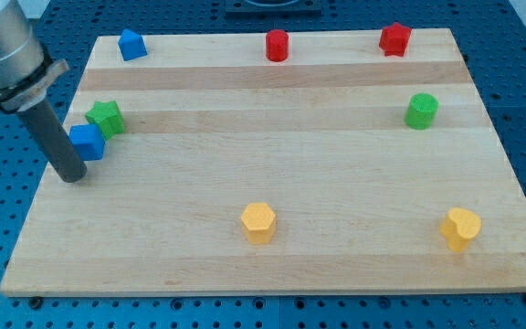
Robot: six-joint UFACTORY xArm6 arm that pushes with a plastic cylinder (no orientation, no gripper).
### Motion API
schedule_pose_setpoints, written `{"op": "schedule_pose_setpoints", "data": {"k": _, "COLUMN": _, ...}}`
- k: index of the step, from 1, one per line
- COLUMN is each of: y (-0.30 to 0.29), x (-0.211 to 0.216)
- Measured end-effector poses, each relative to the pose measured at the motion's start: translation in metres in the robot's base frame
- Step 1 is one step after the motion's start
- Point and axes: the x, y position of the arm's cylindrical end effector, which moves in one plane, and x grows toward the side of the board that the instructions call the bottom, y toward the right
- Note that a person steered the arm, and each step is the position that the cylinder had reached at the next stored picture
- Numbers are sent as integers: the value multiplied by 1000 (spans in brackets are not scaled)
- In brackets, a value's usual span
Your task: Push the blue triangle towards the left center of the board
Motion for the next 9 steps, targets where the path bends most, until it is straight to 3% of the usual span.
{"op": "schedule_pose_setpoints", "data": {"k": 3, "y": 0, "x": -24}}
{"op": "schedule_pose_setpoints", "data": {"k": 4, "y": 57, "x": -10}}
{"op": "schedule_pose_setpoints", "data": {"k": 5, "y": 106, "x": -50}}
{"op": "schedule_pose_setpoints", "data": {"k": 7, "y": 117, "x": -239}}
{"op": "schedule_pose_setpoints", "data": {"k": 8, "y": 113, "x": -279}}
{"op": "schedule_pose_setpoints", "data": {"k": 9, "y": 63, "x": -281}}
